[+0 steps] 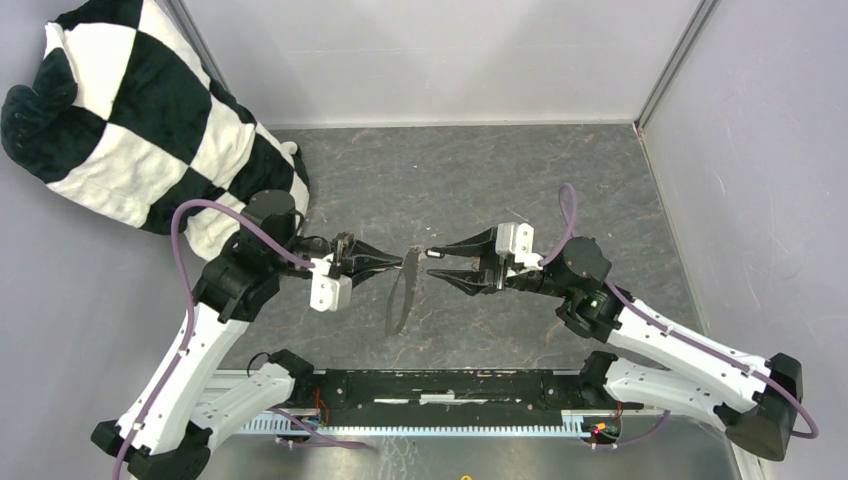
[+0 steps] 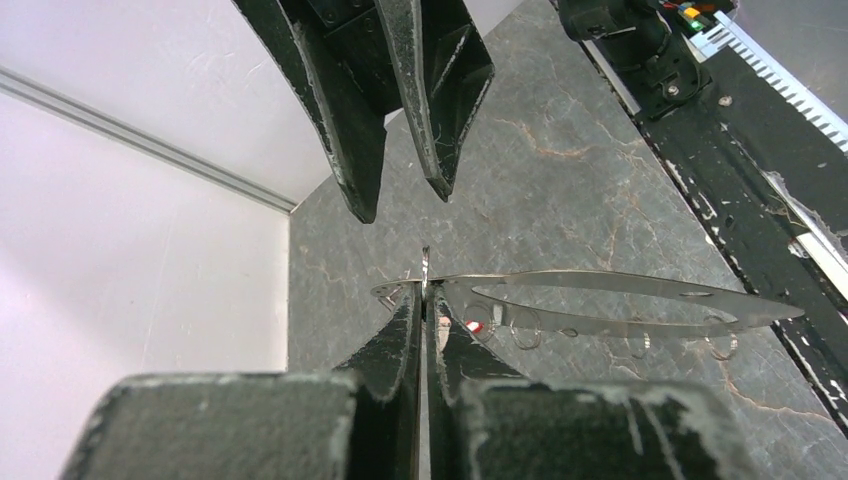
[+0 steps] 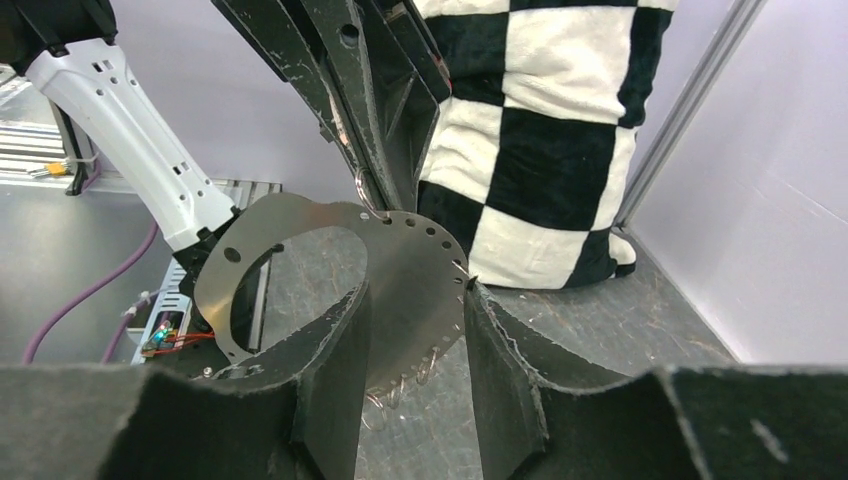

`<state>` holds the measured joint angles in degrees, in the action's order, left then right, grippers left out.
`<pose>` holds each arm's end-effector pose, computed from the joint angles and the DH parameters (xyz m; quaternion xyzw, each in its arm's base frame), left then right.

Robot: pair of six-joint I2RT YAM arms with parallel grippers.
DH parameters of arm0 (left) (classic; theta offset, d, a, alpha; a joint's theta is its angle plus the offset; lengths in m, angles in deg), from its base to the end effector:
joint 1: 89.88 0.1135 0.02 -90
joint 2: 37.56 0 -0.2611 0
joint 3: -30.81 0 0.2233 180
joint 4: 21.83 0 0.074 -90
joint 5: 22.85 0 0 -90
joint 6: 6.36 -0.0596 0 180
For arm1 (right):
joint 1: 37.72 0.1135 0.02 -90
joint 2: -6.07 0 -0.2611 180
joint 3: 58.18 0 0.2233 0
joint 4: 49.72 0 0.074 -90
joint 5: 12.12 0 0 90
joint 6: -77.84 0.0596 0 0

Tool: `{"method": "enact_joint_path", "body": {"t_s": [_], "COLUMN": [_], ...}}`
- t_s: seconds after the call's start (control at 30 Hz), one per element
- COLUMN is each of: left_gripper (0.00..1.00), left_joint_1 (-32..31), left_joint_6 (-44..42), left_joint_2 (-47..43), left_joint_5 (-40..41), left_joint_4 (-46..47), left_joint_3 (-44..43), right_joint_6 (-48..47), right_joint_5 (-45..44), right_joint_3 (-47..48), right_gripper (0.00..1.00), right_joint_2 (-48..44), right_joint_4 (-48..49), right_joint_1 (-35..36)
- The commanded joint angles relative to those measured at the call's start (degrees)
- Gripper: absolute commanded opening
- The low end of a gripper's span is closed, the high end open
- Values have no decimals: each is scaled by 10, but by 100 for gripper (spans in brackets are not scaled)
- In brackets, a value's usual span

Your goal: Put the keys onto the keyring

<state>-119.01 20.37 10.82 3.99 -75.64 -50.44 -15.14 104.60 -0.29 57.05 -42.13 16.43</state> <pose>0.0863 -0.1089 0.3938 0.7120 0.2715 -0.2707 0.5883 0.0957 0.1782 0.3751 -0.4453 0.4358 0.4598 0.6328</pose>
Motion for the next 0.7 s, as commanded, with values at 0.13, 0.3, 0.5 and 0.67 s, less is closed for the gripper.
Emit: {"method": "enact_joint_path", "body": {"t_s": [0.13,0.3,0.5,0.67], "left_gripper": [2,2,2,2], "left_joint_1": [-6,-13,-24,-40], "left_joint_6": [-81,-140,-110,-122], "left_joint_2": [-6,7,21,47], "left_joint_5": [-8,16,76,116], "left_joint_4": [-29,-88,-94,-154], "left_joint_3": [9,-2,-12,-41], "right_joint_6": [11,-15,-81,-123], "right_joint_5": [40,44,11,-7], "right_joint_3": [13,25,57,86], "right_gripper": [44,43,42,42], "right_joint_2": [14,34,51,69], "right_joint_4": [52,36,-42,-94], "right_joint_1": [5,16,29,39]}}
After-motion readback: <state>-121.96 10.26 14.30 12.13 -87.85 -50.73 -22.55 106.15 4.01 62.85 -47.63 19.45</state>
